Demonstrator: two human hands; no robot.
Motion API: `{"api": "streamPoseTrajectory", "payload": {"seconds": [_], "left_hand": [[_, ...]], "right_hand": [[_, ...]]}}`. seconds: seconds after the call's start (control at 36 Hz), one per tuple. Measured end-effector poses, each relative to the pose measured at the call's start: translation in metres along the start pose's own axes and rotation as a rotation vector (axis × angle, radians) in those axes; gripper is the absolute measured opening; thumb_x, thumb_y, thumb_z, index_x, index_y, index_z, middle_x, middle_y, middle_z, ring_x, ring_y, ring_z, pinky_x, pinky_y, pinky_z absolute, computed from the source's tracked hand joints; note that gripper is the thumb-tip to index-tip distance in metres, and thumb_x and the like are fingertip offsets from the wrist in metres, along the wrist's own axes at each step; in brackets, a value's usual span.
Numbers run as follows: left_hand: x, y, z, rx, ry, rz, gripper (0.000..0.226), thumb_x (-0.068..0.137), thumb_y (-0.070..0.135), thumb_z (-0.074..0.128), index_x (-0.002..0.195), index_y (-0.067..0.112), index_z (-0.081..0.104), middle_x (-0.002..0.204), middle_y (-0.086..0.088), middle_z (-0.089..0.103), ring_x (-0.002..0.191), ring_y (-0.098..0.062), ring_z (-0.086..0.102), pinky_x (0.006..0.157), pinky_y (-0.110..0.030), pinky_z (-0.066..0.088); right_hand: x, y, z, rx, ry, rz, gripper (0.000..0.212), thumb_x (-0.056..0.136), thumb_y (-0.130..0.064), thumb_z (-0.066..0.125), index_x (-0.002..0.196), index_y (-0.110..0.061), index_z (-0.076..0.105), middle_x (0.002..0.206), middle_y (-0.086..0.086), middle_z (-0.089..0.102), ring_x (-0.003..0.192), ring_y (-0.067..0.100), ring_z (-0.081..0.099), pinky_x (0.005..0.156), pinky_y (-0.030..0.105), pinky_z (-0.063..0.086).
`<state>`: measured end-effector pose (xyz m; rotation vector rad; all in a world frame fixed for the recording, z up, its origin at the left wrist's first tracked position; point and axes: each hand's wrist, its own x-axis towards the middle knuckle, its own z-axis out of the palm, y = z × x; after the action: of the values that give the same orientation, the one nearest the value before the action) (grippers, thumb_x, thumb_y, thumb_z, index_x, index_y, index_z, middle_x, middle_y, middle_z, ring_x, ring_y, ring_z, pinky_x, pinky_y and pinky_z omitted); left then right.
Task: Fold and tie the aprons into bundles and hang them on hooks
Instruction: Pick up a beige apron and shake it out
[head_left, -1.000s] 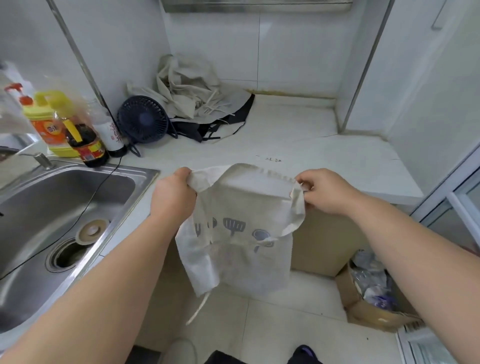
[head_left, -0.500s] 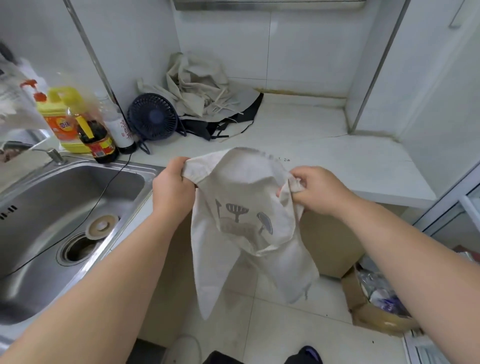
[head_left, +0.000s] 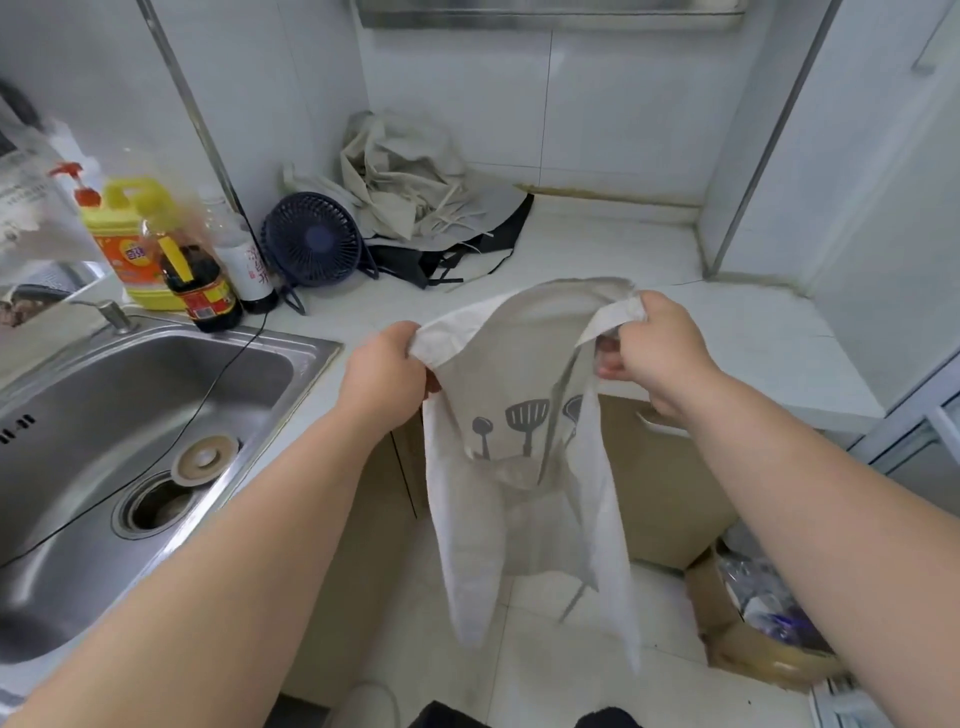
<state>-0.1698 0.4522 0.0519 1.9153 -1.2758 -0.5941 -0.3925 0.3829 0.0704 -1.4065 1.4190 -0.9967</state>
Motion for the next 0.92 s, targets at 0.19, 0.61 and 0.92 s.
{"api": "streamPoseTrajectory", "payload": {"seconds": [0.19, 0.61, 0.92], "left_hand": [[0.035, 0.029, 0.003, -0.407, -0.048, 0.014, 0.029, 0.093, 0.011, 0.053, 0.114, 0.025, 0.068, 0.106, -0.001, 0.071, 0.103, -0.028, 0.065, 0.089, -0.044, 0.055], [0.160, 0.147, 0.061, -0.487, -0.126, 0.113, 0.027, 0.097, 0.034, 0.046, 0.116, 0.045, 0.061, 0.120, 0.022, 0.057, 0.113, -0.005, 0.049, 0.091, -0.021, 0.036], [0.278, 0.204, 0.112, -0.558, -0.064, 0.102, 0.044, 0.099, 0.033, 0.043, 0.143, 0.037, 0.042, 0.146, 0.024, 0.038, 0.133, -0.002, 0.034, 0.112, -0.028, 0.028]], "right_hand": [[0.027, -0.011, -0.024, 0.179, 0.104, -0.090, 0.023, 0.084, -0.003, 0.044, 0.079, -0.013, 0.064, 0.085, 0.009, 0.066, 0.078, 0.024, 0.064, 0.079, 0.036, 0.056], [0.174, -0.044, -0.069, -0.160, 0.024, -0.325, 0.087, 0.074, -0.047, 0.054, 0.147, -0.020, 0.015, 0.152, 0.000, 0.034, 0.138, 0.018, 0.036, 0.111, 0.044, 0.034], [0.319, -0.054, -0.106, -0.283, -0.001, -0.378, 0.076, 0.087, -0.028, 0.055, 0.151, -0.022, 0.014, 0.153, -0.003, 0.031, 0.136, 0.017, 0.037, 0.109, 0.040, 0.037]]}}
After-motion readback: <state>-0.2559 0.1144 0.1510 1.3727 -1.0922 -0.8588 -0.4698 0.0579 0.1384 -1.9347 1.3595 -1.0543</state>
